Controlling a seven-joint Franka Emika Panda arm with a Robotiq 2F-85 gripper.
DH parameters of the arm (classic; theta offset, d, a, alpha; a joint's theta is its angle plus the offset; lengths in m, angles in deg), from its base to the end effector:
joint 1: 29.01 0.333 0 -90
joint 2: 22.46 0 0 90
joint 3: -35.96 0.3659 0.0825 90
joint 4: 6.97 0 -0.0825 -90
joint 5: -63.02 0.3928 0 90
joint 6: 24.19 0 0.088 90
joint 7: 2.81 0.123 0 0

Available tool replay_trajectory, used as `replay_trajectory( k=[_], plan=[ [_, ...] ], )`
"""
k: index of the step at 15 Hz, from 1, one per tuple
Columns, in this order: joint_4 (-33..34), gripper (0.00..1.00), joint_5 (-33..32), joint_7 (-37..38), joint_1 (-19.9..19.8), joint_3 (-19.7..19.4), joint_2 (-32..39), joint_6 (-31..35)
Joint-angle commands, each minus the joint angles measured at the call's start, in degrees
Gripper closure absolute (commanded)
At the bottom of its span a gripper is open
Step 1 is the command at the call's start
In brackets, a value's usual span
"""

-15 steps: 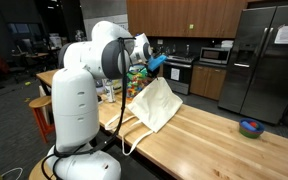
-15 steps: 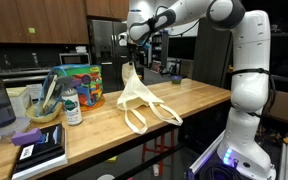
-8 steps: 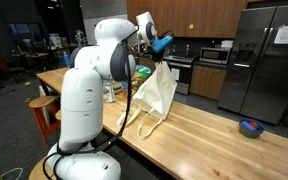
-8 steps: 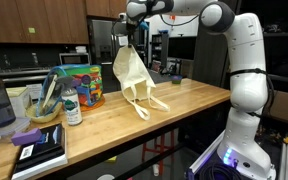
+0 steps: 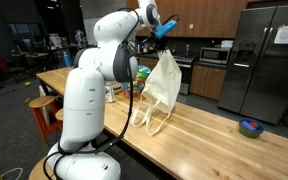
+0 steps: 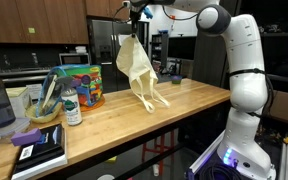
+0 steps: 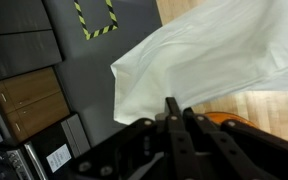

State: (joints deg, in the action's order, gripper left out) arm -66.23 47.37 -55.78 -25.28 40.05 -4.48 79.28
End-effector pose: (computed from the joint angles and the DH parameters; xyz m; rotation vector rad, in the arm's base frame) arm 0.6872 0.0556 0.7548 2.3312 1.3565 0.4448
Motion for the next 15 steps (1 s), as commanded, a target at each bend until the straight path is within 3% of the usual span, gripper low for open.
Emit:
replay_trajectory(
  k=[1, 7, 15],
  plan=[
    [7.43, 0.99, -1.36, -0.74, 1.5, 0.2, 3.08, -4.71],
    [18.11, 0.99, -1.59, -1.55, 6.25, 0.57, 8.32, -11.01],
    [27.89, 0.99, -2.59, -4.1, 13.34, 0.59, 13.27, -14.36]
  ],
)
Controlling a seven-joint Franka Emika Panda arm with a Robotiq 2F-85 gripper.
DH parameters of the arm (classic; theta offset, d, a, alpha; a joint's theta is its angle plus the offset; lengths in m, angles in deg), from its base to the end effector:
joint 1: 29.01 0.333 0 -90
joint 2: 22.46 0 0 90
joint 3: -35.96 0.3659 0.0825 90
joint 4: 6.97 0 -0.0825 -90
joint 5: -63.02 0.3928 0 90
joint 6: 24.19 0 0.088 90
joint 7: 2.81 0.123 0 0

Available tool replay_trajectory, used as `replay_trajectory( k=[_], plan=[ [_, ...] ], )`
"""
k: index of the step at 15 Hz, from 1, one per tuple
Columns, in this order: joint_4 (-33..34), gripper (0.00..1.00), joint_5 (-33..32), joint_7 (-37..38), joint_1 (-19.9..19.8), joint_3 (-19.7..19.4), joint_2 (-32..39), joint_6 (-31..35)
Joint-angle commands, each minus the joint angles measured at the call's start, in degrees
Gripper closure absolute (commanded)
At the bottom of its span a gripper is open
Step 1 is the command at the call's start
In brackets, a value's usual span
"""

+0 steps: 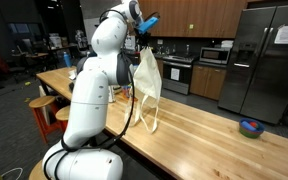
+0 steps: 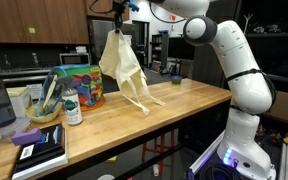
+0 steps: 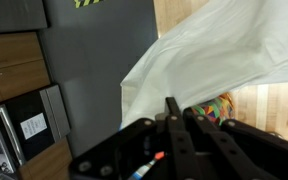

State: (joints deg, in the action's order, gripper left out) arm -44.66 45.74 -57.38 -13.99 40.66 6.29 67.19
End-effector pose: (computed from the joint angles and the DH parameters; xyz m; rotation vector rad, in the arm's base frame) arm 0.6828 0.1805 0.7766 2.2359 1.5593 0.4627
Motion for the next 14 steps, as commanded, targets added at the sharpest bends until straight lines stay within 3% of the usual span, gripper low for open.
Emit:
replay_trajectory(
  k=[1, 7, 14],
  plan=[
    [7.43, 0.99, -0.94, -2.97, 2.81, -0.06, 2.86, -2.4],
    [13.39, 0.99, -2.13, -4.04, 4.71, -2.39, 4.11, -4.14],
    [16.86, 0.99, -1.23, -0.44, 0.92, -5.81, 4.5, -12.73]
  ],
)
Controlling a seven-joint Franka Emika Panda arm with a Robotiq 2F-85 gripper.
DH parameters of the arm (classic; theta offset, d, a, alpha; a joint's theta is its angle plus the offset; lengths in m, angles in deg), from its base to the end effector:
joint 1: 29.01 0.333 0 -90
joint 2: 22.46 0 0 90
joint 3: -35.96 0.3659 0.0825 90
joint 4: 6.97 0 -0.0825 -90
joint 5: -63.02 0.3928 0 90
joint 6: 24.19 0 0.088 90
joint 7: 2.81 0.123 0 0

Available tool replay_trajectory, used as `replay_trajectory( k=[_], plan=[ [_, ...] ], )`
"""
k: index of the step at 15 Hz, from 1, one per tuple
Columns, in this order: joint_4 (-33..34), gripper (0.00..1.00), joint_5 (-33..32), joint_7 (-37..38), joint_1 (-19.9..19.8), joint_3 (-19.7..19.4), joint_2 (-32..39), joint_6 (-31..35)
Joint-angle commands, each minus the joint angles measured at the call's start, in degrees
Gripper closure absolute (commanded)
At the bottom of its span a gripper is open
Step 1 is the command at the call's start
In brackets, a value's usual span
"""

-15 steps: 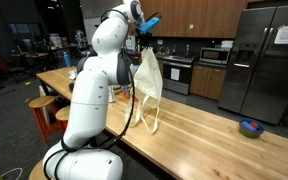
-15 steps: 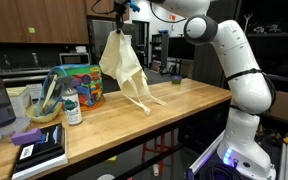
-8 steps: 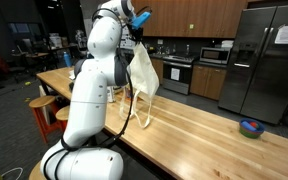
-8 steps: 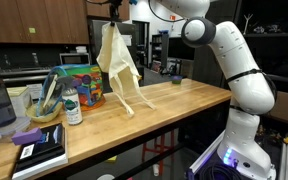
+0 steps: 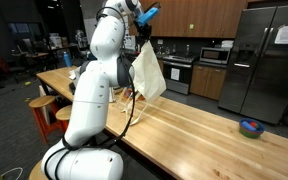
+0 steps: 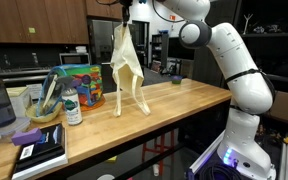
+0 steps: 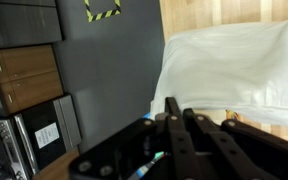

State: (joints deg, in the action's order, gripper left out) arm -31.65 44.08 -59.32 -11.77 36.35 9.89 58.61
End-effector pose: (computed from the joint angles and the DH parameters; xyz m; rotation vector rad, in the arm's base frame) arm 0.6608 0.1621 0.8143 2.2213 1.4788 0.4331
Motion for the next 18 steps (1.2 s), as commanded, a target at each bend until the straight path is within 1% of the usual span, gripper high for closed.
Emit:
replay_trajectory(
  k=[1, 5, 6, 7, 9, 10, 13, 18],
  plan=[
    [4.33, 0.99, 0.64, 2.22, -1.91, -1.75, 0.92, -5.36],
    [5.65, 0.99, 1.65, 3.91, -4.58, -2.4, 0.75, -9.62],
    [2.29, 0.99, 2.36, 4.62, -5.38, -2.19, -0.93, -8.57],
    [1.5, 0.99, 2.91, 5.02, -5.99, -2.03, -0.97, -7.95],
    [5.1, 0.99, 3.93, 5.03, -7.02, -1.73, 2.61, -8.76],
    [5.63, 0.99, 4.71, 4.92, -7.46, -1.45, 4.35, -8.62],
    [5.35, 0.99, 7.01, 4.78, -7.96, -0.73, 7.69, -8.43],
    [5.26, 0.99, 9.5, 4.24, -6.83, 0.53, 14.65, -7.33]
  ],
)
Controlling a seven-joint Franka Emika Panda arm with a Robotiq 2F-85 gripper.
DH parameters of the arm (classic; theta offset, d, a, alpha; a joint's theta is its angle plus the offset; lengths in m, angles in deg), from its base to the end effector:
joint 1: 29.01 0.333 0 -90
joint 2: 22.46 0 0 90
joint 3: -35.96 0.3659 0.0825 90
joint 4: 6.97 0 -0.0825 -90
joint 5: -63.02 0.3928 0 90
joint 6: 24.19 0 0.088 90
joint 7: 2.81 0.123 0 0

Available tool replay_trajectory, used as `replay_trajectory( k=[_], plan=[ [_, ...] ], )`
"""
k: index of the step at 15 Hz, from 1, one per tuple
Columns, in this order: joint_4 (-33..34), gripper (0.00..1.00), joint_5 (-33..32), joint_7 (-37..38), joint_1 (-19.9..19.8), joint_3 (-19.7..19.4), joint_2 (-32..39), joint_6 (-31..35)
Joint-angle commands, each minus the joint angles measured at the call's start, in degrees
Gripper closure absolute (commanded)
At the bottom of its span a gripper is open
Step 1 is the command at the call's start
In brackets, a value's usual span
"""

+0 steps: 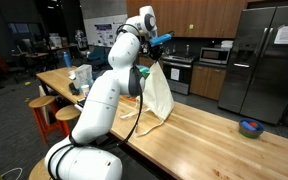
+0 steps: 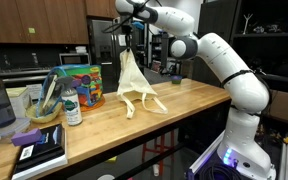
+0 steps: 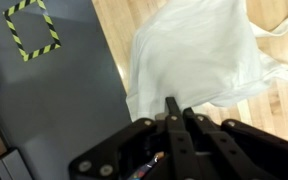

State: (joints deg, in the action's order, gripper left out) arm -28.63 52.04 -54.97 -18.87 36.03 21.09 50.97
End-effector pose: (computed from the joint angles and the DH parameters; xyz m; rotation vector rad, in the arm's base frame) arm 0.7339 0.1043 0.6773 2.5364 1.4234 0.1422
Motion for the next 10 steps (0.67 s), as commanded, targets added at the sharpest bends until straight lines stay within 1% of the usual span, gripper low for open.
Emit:
replay_trajectory(
  k=[1, 10],
  plan=[
    [2.21, 0.99, 1.76, -0.39, 0.44, 1.08, 4.46, 0.4],
    [1.82, 0.99, 4.03, -1.0, 3.78, 3.3, 10.97, 2.46]
  ],
)
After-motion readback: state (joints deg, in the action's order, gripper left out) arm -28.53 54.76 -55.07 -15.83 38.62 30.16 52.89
